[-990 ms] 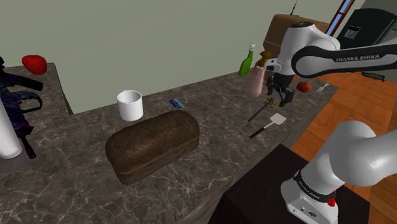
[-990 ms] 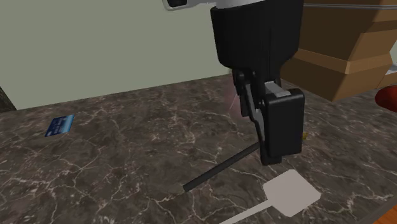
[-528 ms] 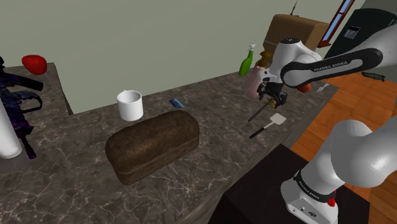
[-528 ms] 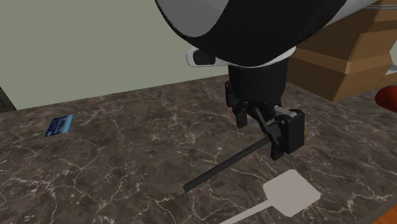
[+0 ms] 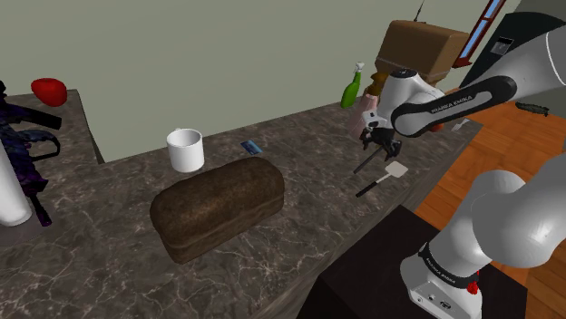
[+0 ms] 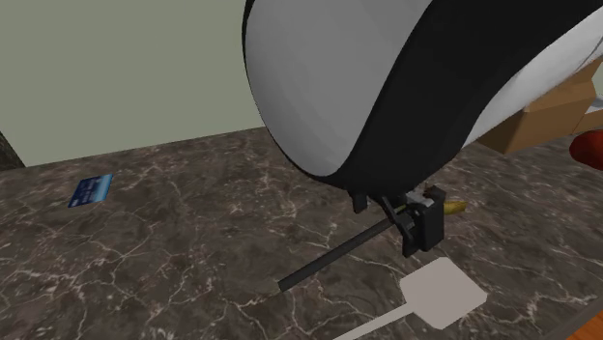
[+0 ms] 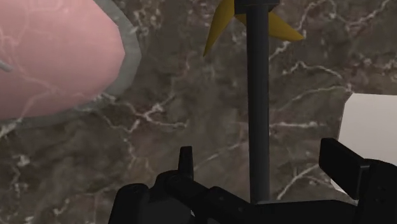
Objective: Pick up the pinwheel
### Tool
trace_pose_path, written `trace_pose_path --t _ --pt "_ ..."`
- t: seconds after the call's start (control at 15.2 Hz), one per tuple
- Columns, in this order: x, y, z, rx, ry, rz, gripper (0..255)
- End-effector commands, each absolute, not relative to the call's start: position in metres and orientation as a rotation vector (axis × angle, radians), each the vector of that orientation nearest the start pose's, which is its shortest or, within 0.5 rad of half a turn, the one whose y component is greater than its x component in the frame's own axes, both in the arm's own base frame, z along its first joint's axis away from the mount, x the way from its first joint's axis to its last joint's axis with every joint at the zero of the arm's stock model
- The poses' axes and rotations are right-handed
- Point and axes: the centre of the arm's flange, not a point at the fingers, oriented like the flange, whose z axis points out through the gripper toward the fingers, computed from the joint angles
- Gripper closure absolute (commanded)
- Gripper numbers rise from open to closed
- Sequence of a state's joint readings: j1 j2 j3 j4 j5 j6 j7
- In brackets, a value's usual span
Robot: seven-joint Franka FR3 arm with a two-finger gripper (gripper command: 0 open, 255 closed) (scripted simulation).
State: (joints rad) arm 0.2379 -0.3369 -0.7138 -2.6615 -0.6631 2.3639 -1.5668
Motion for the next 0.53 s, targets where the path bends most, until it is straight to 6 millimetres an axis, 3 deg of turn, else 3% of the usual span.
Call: trace_pose_path --t 0.0,0.07,0.13,0.46 --pt "0.3616 -0.1801 0.3132 2.079 2.144 -0.291 0" --pt "0.3616 -0.1802 0.3132 2.079 2.144 -0.291 0" --pt "0.3616 -0.1795 0.3131 2.079 2.144 -0.291 255" --pt "0.3632 -0.1815 0.3088 2.079 2.143 -0.291 255"
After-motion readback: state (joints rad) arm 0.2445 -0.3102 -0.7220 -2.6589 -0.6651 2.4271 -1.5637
